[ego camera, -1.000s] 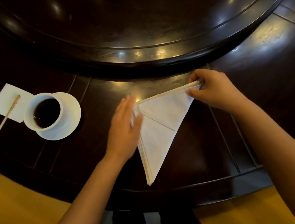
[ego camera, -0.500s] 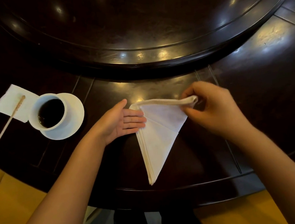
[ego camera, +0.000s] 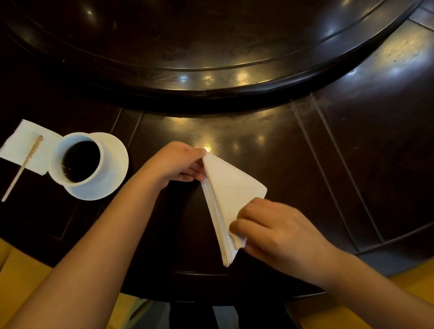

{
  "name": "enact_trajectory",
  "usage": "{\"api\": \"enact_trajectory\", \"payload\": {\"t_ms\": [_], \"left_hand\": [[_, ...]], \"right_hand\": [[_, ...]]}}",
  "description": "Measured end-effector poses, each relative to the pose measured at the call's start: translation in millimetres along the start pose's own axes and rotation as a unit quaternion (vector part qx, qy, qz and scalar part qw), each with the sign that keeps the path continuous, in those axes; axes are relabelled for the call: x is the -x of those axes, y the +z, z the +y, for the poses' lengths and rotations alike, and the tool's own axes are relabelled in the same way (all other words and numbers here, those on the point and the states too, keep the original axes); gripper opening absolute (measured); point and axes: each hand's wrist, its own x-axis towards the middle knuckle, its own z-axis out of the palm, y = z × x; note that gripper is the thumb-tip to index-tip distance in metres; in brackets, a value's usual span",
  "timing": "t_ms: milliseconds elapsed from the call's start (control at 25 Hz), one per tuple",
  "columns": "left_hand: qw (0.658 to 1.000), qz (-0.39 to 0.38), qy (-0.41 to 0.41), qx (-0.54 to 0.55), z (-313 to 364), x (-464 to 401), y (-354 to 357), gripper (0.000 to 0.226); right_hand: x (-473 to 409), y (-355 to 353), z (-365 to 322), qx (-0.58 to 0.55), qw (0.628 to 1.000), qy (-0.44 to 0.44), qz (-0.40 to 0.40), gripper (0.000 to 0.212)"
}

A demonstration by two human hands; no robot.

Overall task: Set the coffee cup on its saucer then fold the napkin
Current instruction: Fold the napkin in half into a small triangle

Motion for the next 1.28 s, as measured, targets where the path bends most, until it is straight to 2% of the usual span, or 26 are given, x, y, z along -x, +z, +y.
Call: {"api": "enact_trajectory", "payload": {"t_ms": [120,400,680,800,880,920,960,1040,1080,1160,1280], "left_hand": [[0.998,0.041,0.03,-0.047,-1.0,-3.7,-2.7,0.015],[0.997,0.066,0.022,-0.022,-3.9,-5.6,0.2,0.008],[0.993,0.103,0.059,-0.02,-10.2,-3.8,2.5,0.005],[0.986,0.126,0.087,-0.067,-12.9,-1.4,4.9,0.006],[0.952,0.215,0.155,-0.153,-17.2,2.7,13.2,0.012],[0.925,0.259,0.204,-0.187,-20.5,4.0,20.5,0.023],[0.901,0.28,0.25,-0.219,-24.1,4.0,28.7,0.036],[0.871,0.253,0.292,-0.304,-32.1,-0.8,43.1,0.052],[0.864,0.225,0.293,-0.343,-36.9,-5.0,48.9,0.053],[0.851,0.2,0.281,-0.397,-49.2,-13.4,55.8,0.058],[0.832,0.227,0.276,-0.424,-59.8,-20.1,60.0,0.062]], "right_hand": [[7.8,19.5,-0.5,0.003,1.0,-0.012,-0.015,0.014],[13.1,54.6,0.3,0.021,0.999,-0.013,-0.047,0.01],[17.0,55.0,8.5,-0.002,0.999,-0.028,-0.046,0.007],[14.0,58.9,7.2,-0.01,0.999,-0.014,-0.04,0.02],[8.6,63.6,8.0,0.02,1.0,0.014,-0.012,0.025],[6.6,66.3,9.0,0.05,0.998,0.046,-0.002,0.034],[4.3,67.3,11.1,0.081,0.992,0.092,-0.008,0.054],[1.1,69.4,17.6,0.106,0.98,0.164,-0.042,0.089],[0.6,70.6,19.6,0.105,0.976,0.18,-0.058,0.097],[0.9,74.5,22.7,0.104,0.974,0.187,-0.081,0.101],[-0.6,76.6,23.6,0.107,0.97,0.191,-0.106,0.102]]}}
